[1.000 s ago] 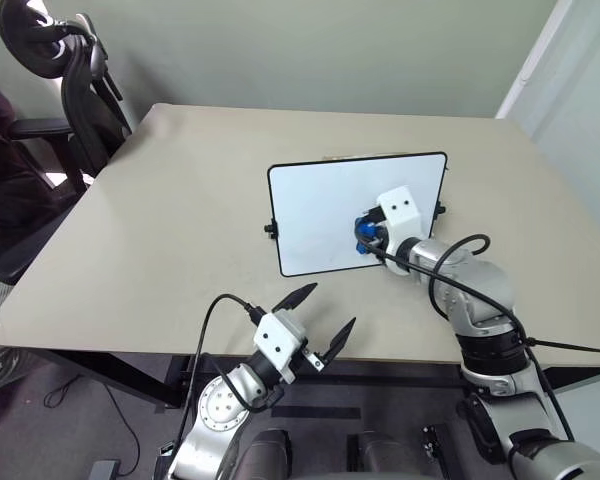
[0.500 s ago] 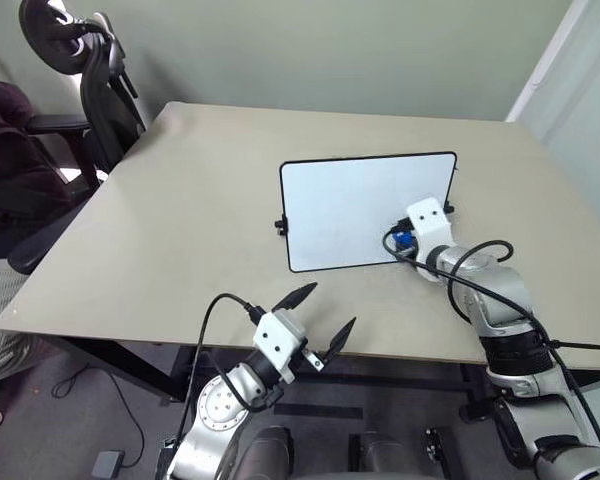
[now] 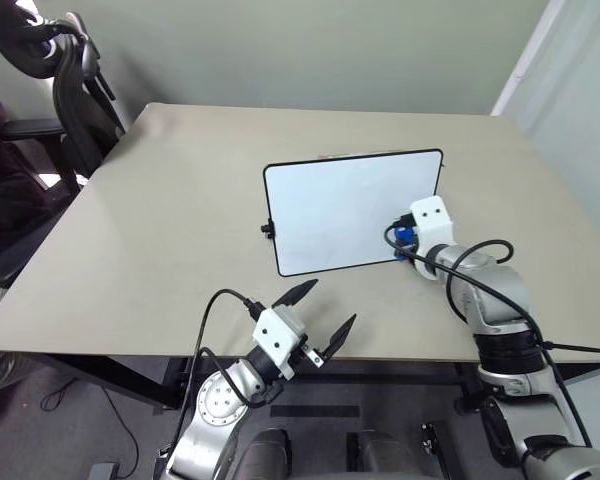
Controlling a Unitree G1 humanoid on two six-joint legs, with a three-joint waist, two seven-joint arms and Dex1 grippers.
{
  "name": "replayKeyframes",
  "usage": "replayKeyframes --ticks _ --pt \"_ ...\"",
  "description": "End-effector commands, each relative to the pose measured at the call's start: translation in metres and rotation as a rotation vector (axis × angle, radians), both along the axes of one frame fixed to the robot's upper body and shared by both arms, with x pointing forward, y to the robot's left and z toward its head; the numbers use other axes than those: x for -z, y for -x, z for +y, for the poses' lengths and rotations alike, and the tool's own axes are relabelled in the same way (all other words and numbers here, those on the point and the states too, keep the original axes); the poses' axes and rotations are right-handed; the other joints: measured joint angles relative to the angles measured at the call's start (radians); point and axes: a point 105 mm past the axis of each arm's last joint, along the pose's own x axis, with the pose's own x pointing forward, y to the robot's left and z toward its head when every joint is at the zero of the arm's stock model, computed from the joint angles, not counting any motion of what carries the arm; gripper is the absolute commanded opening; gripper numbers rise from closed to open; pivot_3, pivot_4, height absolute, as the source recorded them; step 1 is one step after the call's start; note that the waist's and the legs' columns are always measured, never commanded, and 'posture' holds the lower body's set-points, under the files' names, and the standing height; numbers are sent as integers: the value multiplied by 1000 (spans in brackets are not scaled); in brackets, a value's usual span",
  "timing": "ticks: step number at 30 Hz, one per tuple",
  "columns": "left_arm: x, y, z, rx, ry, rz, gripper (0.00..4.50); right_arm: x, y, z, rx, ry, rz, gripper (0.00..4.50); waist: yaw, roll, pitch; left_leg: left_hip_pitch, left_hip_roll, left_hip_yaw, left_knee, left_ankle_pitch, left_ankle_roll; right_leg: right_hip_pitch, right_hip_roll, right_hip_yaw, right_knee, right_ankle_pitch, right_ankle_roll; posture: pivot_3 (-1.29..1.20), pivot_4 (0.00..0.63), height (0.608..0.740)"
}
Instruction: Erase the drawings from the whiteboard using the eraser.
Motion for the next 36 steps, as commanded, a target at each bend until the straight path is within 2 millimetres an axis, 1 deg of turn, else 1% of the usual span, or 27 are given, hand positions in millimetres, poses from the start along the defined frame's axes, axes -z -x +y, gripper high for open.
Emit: replayKeyframes --ticks 1,3,5,6,9,11,15,17,19,20,22,25,28,31,34,36 --pt "-11 0 -1 7 24 -41 4500 -28 0 37 -113 -23 -101 1468 -2 0 0 0 0 0 0 0 0 0 0 0 0 0 0 0 150 730" --pt "-11 0 0 5 24 -42 4500 -31 1 45 -138 -35 -110 1468 -3 0 0 2 1 0 -1 -1 -1 0 0 -1 0 0 0 0 150 730" --pt "-12 0 0 1 24 -44 4500 -34 0 49 -152 -44 -115 1468 -2 0 0 5 1 -1 -1 -1 -1 -4 0 -1 1 0 -1 0 150 730" --pt "-12 0 0 -1 25 -44 4500 -36 0 50 -157 -59 -115 1468 -2 0 0 3 1 -1 -1 -1 -1 -5 0 -1 0 1 -2 0 150 730" --pt "-12 0 0 -3 27 -44 4500 -39 0 51 -162 -72 -115 1468 0 0 0 1 1 0 -1 -1 -1 -8 0 -1 0 4 -6 0 150 730" --pt "-12 0 0 -4 27 -44 4500 -37 -1 47 -152 -63 -110 1468 2 0 0 1 1 -1 -1 -2 -1 -9 0 -1 1 4 -7 0 150 730" --pt "-11 1 1 -6 28 -44 4500 -30 -5 26 -88 -31 -97 1468 6 0 0 1 1 -1 -1 -3 -1 -9 0 -1 1 5 -9 0 150 730" --pt "-11 0 1 -5 27 -43 4500 -29 -6 13 -55 -19 -95 1468 9 0 0 1 1 -1 0 -3 -1 -9 0 -1 1 8 -13 0 150 730" --pt "-10 0 1 -3 25 -42 4500 -29 -7 -2 -14 -7 -94 1468 13 0 0 1 1 -1 0 -3 -1 -9 0 -1 0 8 -13 0 150 730" --pt "-10 0 0 -1 25 -42 4500 -29 -7 -8 3 -2 -96 1468 16 0 0 0 1 -1 0 -3 -1 -9 0 -1 0 8 -13 0 150 730" --pt "-9 -1 0 3 22 -41 4500 -32 -8 -27 57 7 -106 1468 20 0 0 -1 1 -1 0 -3 -1 -9 -1 -1 0 8 -13 0 150 730" --pt "-8 -2 -1 9 19 -40 4500 -37 -7 -43 105 12 -116 1468 23 0 0 -2 1 0 0 -3 -1 -10 -1 -1 0 10 -15 0 150 730" --pt "-8 -3 -2 16 17 -38 4500 -39 -6 -50 124 19 -119 1468 24 0 0 -1 1 0 0 -3 -1 -9 -1 -1 1 11 -13 0 150 730" --pt "-7 -4 -3 21 15 -37 4500 -40 -2 -50 118 12 -118 1468 23 0 -1 0 1 0 0 -3 -1 -9 0 -1 0 11 -12 0 150 730" --pt "-6 -4 -3 24 15 -36 4500 -44 8 -46 80 -26 -114 1468 24 0 -1 0 1 0 0 -4 -2 -8 0 -1 0 8 -8 0 150 730" --pt "-6 -4 -3 25 14 -35 4500 -45 17 -46 60 -42 -103 1468 25 0 -1 0 1 0 1 -4 0 -7 0 -1 -1 6 -4 0 150 730"
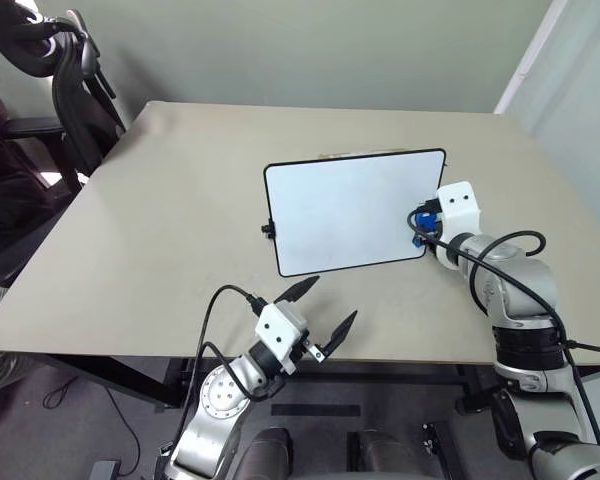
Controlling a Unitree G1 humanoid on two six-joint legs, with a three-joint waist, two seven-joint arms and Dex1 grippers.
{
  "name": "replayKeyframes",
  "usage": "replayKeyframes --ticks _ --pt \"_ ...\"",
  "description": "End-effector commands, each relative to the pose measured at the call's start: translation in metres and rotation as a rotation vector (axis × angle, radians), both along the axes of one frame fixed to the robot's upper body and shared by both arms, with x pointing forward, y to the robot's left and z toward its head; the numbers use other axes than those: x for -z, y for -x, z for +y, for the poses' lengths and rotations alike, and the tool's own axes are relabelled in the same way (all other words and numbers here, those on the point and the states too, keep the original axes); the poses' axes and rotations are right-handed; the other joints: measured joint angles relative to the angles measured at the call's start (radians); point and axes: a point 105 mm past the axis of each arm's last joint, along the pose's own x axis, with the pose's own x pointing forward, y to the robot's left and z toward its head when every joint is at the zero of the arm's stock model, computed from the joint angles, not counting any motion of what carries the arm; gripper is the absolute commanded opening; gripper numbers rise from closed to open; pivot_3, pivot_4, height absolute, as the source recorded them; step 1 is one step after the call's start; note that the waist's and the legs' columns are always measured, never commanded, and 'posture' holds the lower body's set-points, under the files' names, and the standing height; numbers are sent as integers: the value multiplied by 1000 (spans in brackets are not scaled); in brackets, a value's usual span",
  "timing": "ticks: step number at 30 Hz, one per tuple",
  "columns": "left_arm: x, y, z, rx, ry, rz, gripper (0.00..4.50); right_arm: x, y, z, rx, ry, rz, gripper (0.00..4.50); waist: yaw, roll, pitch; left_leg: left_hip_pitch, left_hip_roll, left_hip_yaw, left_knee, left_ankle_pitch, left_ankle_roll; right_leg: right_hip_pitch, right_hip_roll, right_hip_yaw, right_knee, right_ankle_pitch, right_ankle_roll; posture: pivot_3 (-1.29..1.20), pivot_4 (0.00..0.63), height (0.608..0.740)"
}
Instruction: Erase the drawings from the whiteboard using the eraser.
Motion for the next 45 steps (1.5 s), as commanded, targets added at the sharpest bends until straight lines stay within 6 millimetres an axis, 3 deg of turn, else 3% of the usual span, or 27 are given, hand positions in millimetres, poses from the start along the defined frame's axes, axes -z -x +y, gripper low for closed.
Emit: replayKeyframes --ticks 1,7,10,17,26,33,36,43,45 --pt "-8 2 -2 9 23 -35 4500 -21 15 -3 -38 -29 -49 1468 0 0 -1 0 0 0 0 0 1 1 0 0 0 0 1 0 150 730" --pt "-8 3 -3 6 26 -32 4500 -32 45 -42 9 -42 -17 1468 13 -1 -1 2 -2 0 0 -3 0 7 -1 1 -1 -7 1 0 150 730" --pt "-8 4 -3 6 28 -30 4500 -33 58 -59 37 -36 14 1468 11 -2 0 2 -2 0 1 -2 0 9 -1 1 -1 -11 8 0 150 730" --pt "-7 6 -5 12 32 -25 4500 -8 88 -85 84 -53 245 1468 7 -3 1 2 -2 1 1 -2 0 11 -1 1 0 -13 8 0 150 730" --pt "-7 5 -5 8 30 -30 4500 35 79 -90 145 -22 361 1468 4 -2 1 5 -2 1 1 0 3 9 0 1 0 -13 9 0 150 730" --pt "-9 6 -2 -4 28 -36 4500 42 70 -92 157 -1 360 1468 11 -3 0 4 -2 0 1 0 5 9 -1 1 0 -13 11 0 150 730" --pt "-10 6 0 -6 27 -37 4500 43 69 -95 168 4 354 2060 11 -3 0 3 -2 0 1 -1 3 10 -1 1 0 -13 11 0 150 730" --pt "-10 5 1 -8 26 -39 4500 30 77 -99 164 13 311 4406 11 -3 0 3 -2 0 1 -1 2 10 -1 1 1 -13 11 0 150 730" --pt "-10 4 2 -7 26 -40 4500 20 80 -99 151 9 254 4477 11 -3 0 3 -2 0 1 -1 2 10 -1 1 0 -13 11 0 150 730"
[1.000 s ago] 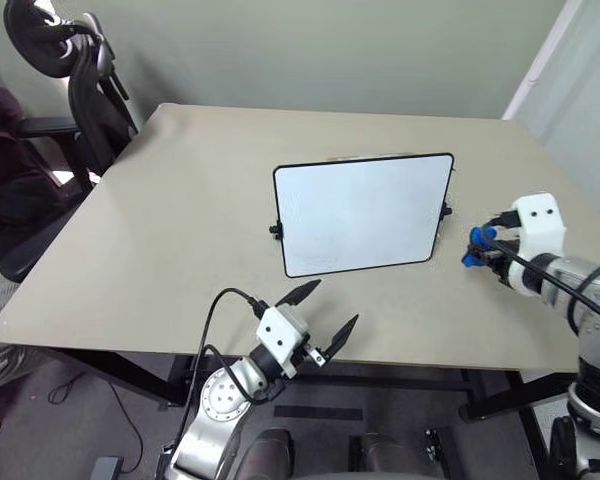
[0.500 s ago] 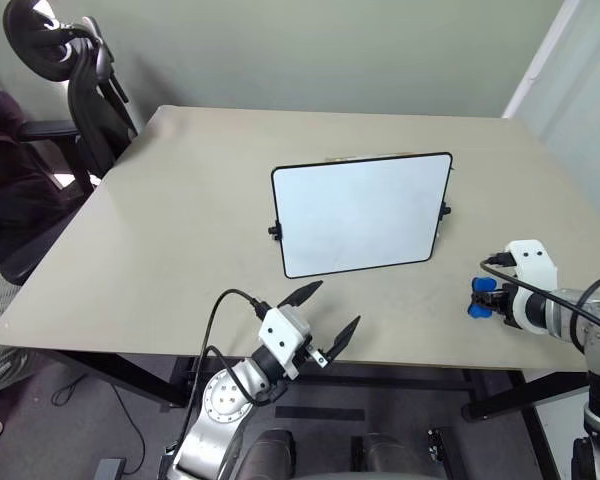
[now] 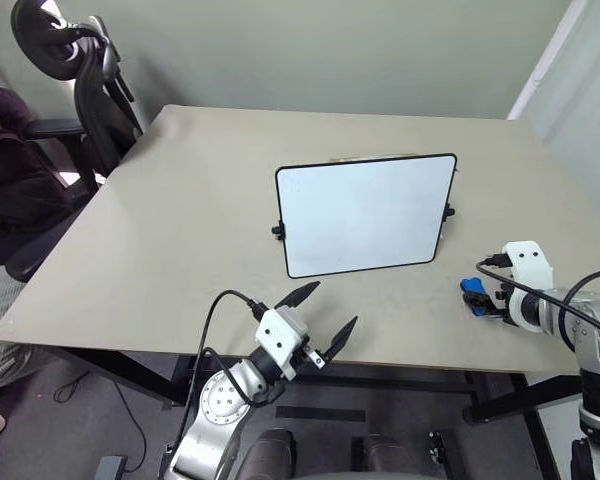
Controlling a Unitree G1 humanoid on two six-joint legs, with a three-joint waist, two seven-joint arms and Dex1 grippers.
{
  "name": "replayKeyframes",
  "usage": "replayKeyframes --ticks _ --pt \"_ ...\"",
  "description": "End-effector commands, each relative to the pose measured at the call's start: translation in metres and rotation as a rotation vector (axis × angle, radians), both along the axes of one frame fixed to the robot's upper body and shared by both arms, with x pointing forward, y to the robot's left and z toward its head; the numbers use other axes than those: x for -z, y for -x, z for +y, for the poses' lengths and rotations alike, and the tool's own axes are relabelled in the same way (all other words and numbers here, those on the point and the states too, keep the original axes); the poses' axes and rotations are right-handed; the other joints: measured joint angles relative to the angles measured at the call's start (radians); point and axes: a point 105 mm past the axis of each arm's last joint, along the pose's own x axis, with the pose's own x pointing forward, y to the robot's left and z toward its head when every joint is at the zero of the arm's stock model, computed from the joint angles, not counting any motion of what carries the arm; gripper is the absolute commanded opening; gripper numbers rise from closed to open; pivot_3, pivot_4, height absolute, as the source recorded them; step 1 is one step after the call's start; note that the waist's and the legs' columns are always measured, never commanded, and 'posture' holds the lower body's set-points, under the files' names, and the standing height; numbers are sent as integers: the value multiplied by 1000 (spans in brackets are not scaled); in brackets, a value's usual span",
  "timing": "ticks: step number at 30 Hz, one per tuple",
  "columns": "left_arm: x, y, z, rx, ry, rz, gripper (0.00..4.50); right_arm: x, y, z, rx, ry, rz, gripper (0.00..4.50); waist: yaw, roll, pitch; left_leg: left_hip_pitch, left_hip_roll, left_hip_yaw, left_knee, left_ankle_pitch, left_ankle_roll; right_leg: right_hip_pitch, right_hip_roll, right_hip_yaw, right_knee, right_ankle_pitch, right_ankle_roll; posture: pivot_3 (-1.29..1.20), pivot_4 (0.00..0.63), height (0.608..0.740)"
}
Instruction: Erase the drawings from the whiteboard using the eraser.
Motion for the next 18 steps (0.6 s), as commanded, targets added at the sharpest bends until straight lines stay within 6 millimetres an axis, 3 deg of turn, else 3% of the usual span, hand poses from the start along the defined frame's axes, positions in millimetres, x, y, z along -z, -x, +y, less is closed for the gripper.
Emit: replayKeyframes --ticks 1,3,7,11,18 --pt "-14 0 1 2 23 -54 4500 -35 3 -1 -34 4 -165 4477 -1 0 0 0 0 0 0 0 0 0 0 0 0 0 0 0 150 730" --pt "-15 0 1 5 22 -56 4500 -51 8 5 -92 -7 -261 4477 0 0 0 -1 0 0 0 0 0 0 0 0 0 0 0 0 150 730" --pt "-16 -1 3 5 22 -59 4500 -62 21 19 -202 -39 -380 4477 -1 -3 -1 -1 0 1 0 -1 0 3 0 0 0 -3 -1 0 150 730" --pt "-17 -2 5 1 20 -63 4500 -59 32 32 -284 -46 -479 4477 -1 -3 -1 -1 0 0 0 -2 0 3 1 0 0 -4 -2 0 150 730" --pt "-15 -5 13 -30 7 -57 4500 -47 37 46 -343 -129 -504 4477 -6 -3 -1 0 0 0 0 -2 0 4 1 0 0 -4 -2 0 150 730"
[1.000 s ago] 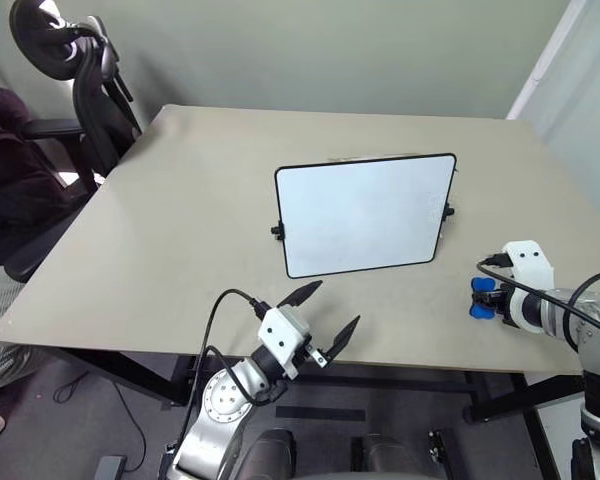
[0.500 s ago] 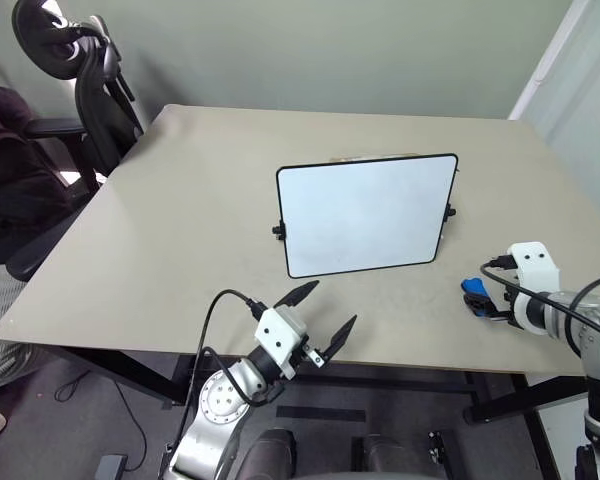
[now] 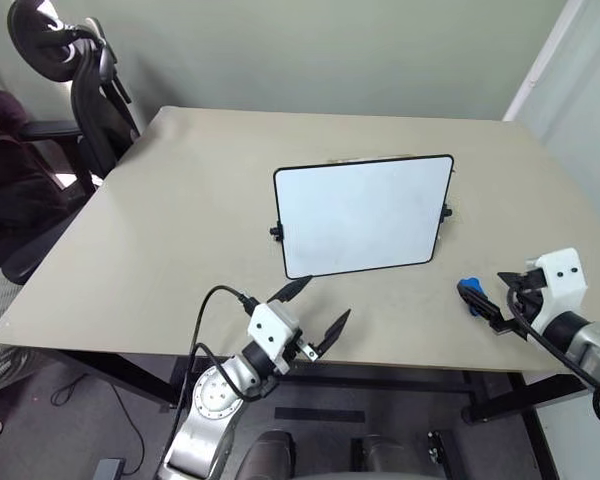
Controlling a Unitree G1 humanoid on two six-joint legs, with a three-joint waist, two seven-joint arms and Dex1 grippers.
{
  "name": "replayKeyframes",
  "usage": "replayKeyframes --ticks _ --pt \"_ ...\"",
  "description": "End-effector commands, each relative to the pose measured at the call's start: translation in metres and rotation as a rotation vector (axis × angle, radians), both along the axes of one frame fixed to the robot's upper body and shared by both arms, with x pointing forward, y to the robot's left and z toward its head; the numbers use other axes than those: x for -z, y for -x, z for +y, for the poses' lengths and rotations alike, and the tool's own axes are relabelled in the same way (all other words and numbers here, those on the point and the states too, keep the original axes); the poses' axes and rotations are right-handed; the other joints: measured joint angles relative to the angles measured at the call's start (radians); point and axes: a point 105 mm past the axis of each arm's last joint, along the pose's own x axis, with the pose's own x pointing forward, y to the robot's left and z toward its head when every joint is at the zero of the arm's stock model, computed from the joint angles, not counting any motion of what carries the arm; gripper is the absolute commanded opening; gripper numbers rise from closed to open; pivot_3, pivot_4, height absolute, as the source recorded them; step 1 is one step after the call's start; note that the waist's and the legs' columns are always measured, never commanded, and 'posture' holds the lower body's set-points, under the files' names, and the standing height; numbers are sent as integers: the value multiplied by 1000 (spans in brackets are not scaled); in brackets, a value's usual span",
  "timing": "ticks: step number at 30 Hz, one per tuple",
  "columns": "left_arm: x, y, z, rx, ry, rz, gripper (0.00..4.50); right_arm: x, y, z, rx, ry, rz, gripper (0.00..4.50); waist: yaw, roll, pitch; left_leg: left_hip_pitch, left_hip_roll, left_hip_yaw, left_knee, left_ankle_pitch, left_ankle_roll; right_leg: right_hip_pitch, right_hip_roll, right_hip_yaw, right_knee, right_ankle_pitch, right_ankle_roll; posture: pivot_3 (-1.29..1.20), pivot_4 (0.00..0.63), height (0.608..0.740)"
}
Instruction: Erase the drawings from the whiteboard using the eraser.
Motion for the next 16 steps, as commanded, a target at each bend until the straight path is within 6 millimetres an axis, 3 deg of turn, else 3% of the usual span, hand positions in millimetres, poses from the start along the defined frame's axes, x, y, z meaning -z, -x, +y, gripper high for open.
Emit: replayKeyframes --ticks 1,16 --pt "-11 0 5 -17 14 -41 4500 -7 0 10 -61 -3 -60 4477 -1 0 0 0 0 0 0 0 0 0 0 0 0 0 0 0 150 730" --pt "-18 12 1 -9 -7 -65 4500 0 3 15 -97 3 -98 4477 0 0 0 0 0 0 0 -1 -1 2 0 0 0 -2 0 0 150 730"
